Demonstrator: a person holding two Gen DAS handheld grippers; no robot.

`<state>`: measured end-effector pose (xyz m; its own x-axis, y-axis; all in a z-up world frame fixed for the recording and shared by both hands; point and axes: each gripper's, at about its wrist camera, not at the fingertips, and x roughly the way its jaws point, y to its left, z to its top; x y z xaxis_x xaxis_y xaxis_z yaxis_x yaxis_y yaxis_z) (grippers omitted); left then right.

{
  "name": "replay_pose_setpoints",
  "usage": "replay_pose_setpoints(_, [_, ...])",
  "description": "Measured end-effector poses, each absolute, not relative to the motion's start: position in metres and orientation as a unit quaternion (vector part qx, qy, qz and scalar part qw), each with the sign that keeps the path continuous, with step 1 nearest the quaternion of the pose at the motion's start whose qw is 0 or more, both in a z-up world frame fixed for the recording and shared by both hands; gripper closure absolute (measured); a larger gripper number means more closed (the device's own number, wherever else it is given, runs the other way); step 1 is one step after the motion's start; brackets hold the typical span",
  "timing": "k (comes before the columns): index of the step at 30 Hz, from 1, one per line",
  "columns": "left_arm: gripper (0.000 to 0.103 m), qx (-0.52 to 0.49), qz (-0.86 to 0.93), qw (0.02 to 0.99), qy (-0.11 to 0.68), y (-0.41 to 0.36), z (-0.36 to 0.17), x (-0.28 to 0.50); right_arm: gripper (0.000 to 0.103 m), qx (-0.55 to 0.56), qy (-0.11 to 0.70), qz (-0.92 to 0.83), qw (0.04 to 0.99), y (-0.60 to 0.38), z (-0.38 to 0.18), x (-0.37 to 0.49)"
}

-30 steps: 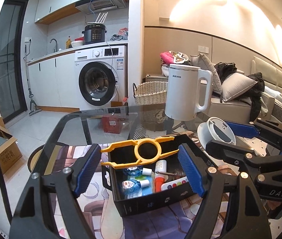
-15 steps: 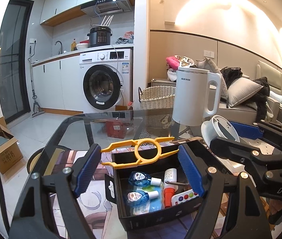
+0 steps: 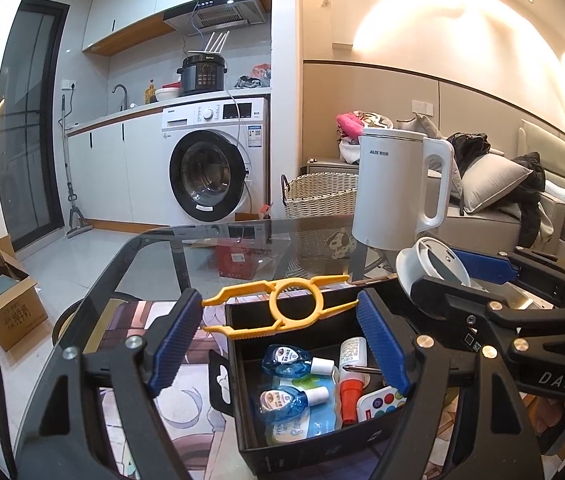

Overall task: Organize rigid objects
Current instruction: 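Carry the grey holder with the right tool while the left carries the yellow clip over the box, then open the right gripper to drop the grey holder in the box while the left releases the clip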

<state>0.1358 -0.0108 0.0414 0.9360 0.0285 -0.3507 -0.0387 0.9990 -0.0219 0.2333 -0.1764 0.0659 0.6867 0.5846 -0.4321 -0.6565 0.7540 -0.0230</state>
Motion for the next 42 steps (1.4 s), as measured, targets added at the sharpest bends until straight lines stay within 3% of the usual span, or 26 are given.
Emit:
replay_pose_setpoints(30, [0.023, -0.01, 0.015, 0.982, 0.187, -0.008, 0.032, 0.144, 0.051, -0.089, 0.217, 0.319, 0.918, -0.176, 0.039, 0.25])
replay_pose_setpoints(33, [0.021, -0.009, 0.014, 0.982, 0.187, -0.008, 0.031, 0.144, 0.047, -0.088, 0.215, 0.315, 0.92, -0.178, 0.039, 0.249])
replay_pose_setpoints(36, [0.011, -0.017, 0.021, 0.982, 0.186, -0.005, 0.031, 0.144, 0.028, -0.082, 0.214, 0.307, 0.924, -0.181, 0.04, 0.246])
replay_pose_setpoints(38, [0.004, -0.023, 0.021, 0.983, 0.183, -0.003, 0.031, 0.143, 0.008, -0.075, 0.204, 0.299, 0.929, -0.186, 0.042, 0.242])
replay_pose_setpoints(42, [0.0, -0.01, 0.018, 0.98, 0.198, -0.006, 0.029, 0.14, 0.002, -0.077, 0.208, 0.298, 0.928, -0.193, 0.044, 0.237])
